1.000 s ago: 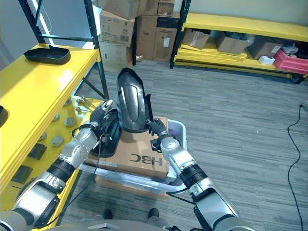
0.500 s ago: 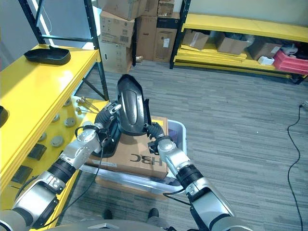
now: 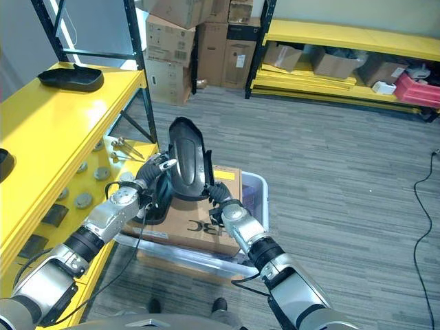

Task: Move parts from the plastic box to the shelf.

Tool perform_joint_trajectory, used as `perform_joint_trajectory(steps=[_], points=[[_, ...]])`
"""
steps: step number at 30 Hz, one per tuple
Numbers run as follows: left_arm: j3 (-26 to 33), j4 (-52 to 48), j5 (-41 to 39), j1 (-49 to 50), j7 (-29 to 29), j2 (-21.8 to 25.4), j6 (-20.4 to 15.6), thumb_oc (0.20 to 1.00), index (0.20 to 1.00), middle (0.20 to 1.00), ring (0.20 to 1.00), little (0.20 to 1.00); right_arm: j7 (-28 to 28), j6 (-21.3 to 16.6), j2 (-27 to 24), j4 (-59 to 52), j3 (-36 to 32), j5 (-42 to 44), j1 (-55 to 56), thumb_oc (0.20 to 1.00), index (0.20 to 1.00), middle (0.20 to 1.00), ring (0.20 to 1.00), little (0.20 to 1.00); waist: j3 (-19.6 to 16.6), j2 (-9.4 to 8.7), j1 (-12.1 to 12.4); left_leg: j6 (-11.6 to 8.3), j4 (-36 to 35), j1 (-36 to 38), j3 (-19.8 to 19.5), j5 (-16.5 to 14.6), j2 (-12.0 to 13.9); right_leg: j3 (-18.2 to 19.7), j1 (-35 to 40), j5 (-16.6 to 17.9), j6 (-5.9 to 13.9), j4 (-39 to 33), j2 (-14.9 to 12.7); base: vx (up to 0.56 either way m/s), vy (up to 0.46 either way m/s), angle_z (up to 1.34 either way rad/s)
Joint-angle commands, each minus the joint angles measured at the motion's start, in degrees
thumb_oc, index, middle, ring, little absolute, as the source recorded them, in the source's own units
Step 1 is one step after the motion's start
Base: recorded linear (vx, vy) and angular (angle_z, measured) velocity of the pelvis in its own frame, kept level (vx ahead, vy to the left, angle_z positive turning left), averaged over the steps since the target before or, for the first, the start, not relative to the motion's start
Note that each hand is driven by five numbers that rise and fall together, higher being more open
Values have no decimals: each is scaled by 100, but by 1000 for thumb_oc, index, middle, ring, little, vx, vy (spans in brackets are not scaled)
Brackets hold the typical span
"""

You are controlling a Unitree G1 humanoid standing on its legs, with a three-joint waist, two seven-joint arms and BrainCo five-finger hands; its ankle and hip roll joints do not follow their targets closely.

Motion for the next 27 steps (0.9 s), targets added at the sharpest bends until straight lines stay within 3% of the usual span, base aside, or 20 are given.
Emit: perform_joint_trajectory(steps=[1, 4, 9, 12, 19, 27], points=[[-95, 124, -274, -807, 383, -137, -227, 1000, 1000, 1000, 1000, 1000, -391, -435, -9, -254, 98, 248, -896, 200, 200, 200, 200, 200, -174, 130, 211, -302, 256, -177, -314, -367, 386, 33, 49, -390, 603, 100, -406, 0, 0, 0], [90, 230, -182, -748, 240, -38, -292, 1000, 1000, 1000, 1000, 1000, -413, -445, -181, -562, -43, 304, -874, 200, 200, 200, 200, 200, -121, 127, 208, -290, 276, -227, -326, -356, 380, 14, 4, -380, 600, 120, -415, -33, 6, 0], [161, 441, 164, -734, 511, -206, -165, 1000, 1000, 1000, 1000, 1000, -383, -635, -259, -713, -172, 288, -942, 200, 200, 200, 200, 200, -86, 112, 192, -286, 218, -211, -342, -325, 373, 4, 16, -360, 600, 69, -404, -23, -2, -1], [189, 682, 116, -745, 488, -264, -311, 1000, 1000, 1000, 1000, 1000, -306, -611, -261, -847, -229, 304, -913, 200, 200, 200, 200, 200, -99, 94, 145, -286, 206, -185, -300, -327, 382, 20, 29, -368, 603, 55, -397, 0, 0, 0], [142, 799, 151, -787, 414, -438, -445, 1000, 1000, 1000, 1000, 1000, -96, -681, -130, -756, -198, 332, -914, 200, 200, 200, 200, 200, -104, 74, 130, -282, 215, -170, -279, -326, 396, 36, 45, -369, 591, 55, -392, 0, 0, 0], [116, 732, 111, -787, 435, -522, -684, 1000, 1000, 1000, 1000, 1000, 115, -495, 118, -817, -31, 196, -916, 200, 200, 200, 200, 200, -120, 65, 143, -282, 210, -161, -277, -332, 391, 49, 52, -378, 588, 57, -392, 0, 0, 0]])
